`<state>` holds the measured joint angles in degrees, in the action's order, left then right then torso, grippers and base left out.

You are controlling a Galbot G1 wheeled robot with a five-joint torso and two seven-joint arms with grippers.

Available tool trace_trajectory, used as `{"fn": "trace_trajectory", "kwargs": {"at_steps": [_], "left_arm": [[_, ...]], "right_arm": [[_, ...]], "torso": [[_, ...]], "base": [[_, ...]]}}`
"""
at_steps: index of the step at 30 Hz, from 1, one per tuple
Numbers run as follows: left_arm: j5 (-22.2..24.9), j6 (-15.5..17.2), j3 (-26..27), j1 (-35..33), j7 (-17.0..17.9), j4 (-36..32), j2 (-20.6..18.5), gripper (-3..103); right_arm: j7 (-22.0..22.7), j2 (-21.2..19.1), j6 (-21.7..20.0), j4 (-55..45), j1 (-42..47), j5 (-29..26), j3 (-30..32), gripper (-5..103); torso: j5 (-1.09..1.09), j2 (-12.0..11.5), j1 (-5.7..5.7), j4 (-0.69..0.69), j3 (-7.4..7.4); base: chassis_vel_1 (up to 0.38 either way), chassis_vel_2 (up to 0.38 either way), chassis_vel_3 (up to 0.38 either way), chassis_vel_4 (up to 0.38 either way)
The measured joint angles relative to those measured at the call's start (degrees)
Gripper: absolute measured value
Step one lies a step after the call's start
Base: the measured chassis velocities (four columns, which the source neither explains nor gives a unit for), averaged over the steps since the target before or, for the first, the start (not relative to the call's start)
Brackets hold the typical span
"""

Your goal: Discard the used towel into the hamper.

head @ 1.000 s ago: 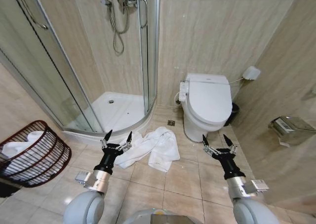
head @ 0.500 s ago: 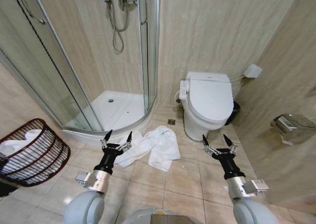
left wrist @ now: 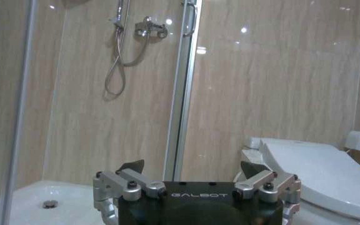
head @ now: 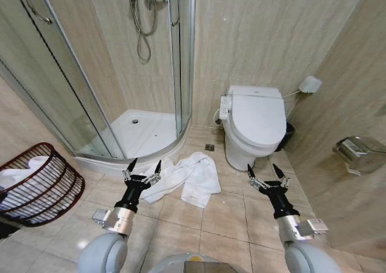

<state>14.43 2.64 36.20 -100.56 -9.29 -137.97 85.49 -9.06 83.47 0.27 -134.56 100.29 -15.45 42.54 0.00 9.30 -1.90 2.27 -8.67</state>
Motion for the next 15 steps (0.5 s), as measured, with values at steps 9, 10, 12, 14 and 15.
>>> {"fn": "trace_trajectory", "kwargs": {"at_steps": [9,10,12,14,15], "left_arm": [[0.0,0.0,0.0,0.0,0.0,0.0,0.0,100],[0.0,0.0,0.0,0.0,0.0,0.0,0.0,100],[0.0,0.0,0.0,0.0,0.0,0.0,0.0,100],[0.0,0.0,0.0,0.0,0.0,0.0,0.0,100],[0.0,0.0,0.0,0.0,0.0,0.0,0.0,100]], "right_arm": [[0.0,0.0,0.0,0.0,0.0,0.0,0.0,100],[0.0,0.0,0.0,0.0,0.0,0.0,0.0,100],[0.0,0.0,0.0,0.0,0.0,0.0,0.0,100],[0.0,0.0,0.0,0.0,0.0,0.0,0.0,100],[0.0,0.0,0.0,0.0,0.0,0.0,0.0,100]], "torso": [[0.0,0.25,-0.06,0.0,-0.17],[0.0,0.25,-0.06,0.0,-0.17],[0.0,0.3,-0.08,0.0,-0.21],[0.0,0.31,-0.09,0.0,-0.22],[0.0,0.33,-0.09,0.0,-0.23]], "base": [[0.0,0.0,0.0,0.0],[0.0,0.0,0.0,0.0],[0.034,0.018,0.024,0.022],[0.069,0.062,0.048,0.045],[0.072,0.062,0.048,0.06]]}}
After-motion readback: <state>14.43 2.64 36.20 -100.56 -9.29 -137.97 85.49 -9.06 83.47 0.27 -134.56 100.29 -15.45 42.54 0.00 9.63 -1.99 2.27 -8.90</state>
